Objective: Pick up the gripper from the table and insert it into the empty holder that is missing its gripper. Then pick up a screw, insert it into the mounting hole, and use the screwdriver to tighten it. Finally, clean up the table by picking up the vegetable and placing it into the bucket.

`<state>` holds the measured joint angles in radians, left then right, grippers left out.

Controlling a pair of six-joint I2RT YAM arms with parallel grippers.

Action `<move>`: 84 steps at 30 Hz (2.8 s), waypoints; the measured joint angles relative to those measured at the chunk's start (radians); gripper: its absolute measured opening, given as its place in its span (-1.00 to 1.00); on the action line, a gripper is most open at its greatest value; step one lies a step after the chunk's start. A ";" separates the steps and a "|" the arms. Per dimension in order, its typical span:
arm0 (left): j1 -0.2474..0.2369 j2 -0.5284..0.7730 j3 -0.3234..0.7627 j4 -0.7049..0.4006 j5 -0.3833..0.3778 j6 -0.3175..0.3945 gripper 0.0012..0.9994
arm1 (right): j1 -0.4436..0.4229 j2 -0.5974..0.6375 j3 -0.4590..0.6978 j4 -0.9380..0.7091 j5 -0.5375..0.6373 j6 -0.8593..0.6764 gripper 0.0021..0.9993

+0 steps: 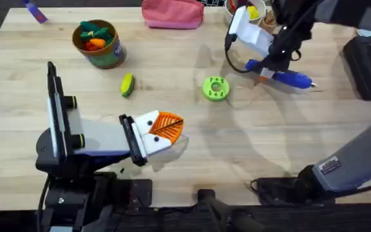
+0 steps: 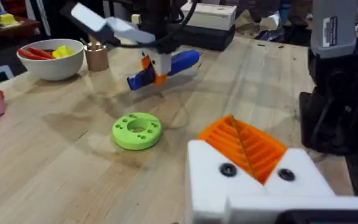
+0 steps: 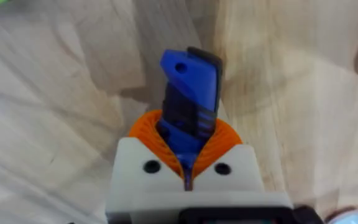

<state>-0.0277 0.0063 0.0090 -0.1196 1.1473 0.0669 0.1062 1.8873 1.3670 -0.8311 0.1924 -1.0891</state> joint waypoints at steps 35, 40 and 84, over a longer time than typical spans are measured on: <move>0.000 0.000 -0.002 0.074 -0.111 -0.091 0.97 | 0.027 -0.409 0.000 0.026 -0.106 0.422 0.98; 0.016 0.002 0.076 -0.119 -0.232 -0.128 0.97 | 0.029 -0.507 0.000 0.018 -0.154 0.533 0.99; 0.027 1.481 1.121 -0.907 -1.080 -0.010 0.97 | 0.029 -0.596 -0.003 -0.213 -0.486 0.946 0.99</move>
<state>-0.0010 1.4878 1.1301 -1.0263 0.0677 0.0572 0.1348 1.2915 1.3643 -1.0439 -0.2935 -0.1432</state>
